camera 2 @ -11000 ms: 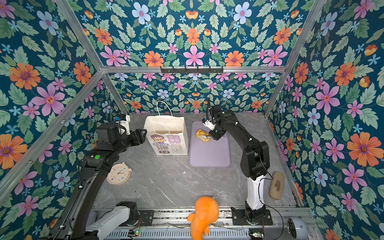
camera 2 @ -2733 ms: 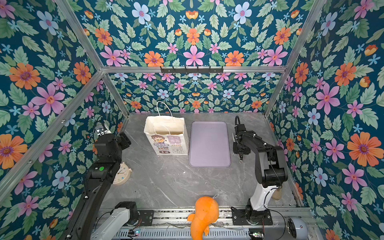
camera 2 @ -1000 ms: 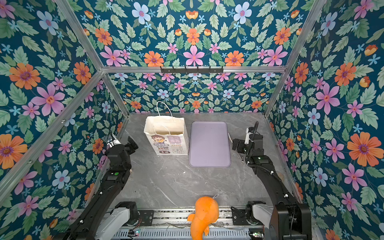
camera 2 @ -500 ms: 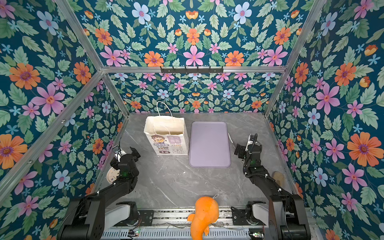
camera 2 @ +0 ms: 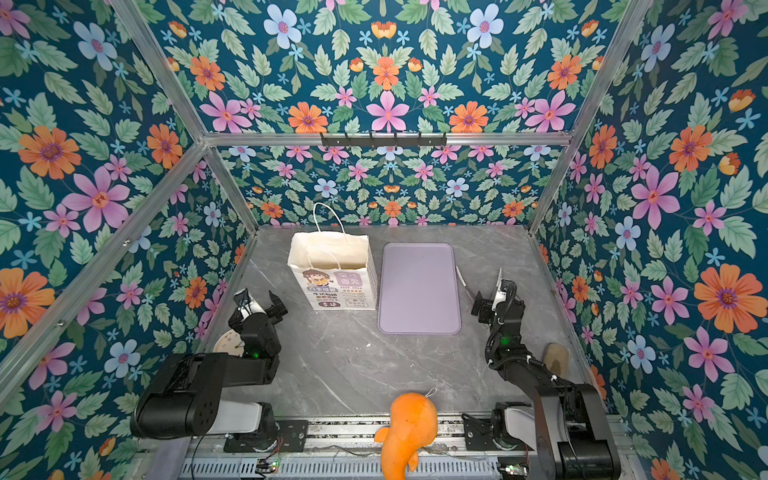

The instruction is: Place the fake bread into the paper bag

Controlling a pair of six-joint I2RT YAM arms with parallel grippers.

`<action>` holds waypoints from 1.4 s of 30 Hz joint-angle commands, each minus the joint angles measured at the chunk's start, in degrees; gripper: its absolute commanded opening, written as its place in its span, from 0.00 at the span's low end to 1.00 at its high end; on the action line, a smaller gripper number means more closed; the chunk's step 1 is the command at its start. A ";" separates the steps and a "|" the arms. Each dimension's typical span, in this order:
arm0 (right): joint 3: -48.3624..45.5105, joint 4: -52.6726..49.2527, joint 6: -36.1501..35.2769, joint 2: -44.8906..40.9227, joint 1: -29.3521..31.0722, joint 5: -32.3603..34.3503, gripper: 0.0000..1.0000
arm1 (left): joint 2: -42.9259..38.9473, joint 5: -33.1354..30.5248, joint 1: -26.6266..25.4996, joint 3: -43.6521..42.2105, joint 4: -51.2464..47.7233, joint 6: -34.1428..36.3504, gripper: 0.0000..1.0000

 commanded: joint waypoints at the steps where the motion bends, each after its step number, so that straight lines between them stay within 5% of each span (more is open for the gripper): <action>1: -1.96 9.15 -1.20 3.12 0.07 -0.41 0.99 | 3.79 5.56 0.11 -0.63 9.41 3.71 0.99; 8: -4.36 28.06 -4.18 16.37 0.34 -4.01 0.99 | 3.70 9.12 0.27 -0.14 7.40 4.46 0.99; 10: -1.37 15.89 -3.02 13.04 0.38 -4.08 0.99 | 4.30 9.93 0.28 -0.13 8.13 4.82 0.99; 14: 1.16 11.86 -2.19 13.71 -0.33 -4.03 0.99 | 4.96 10.94 0.23 0.35 7.56 5.20 0.99; 20: 0.89 13.47 -2.26 14.36 -0.41 -3.96 0.99 | 10.22 12.06 0.28 -1.56 17.64 6.15 0.99; 28: 0.72 14.29 -2.28 14.59 -0.41 -4.03 0.99 | 8.77 10.36 0.27 5.80 1.52 5.11 1.00; 42: 0.81 14.12 -2.32 14.57 -0.40 -4.04 0.99 | 8.94 10.17 0.11 5.62 1.57 5.37 1.00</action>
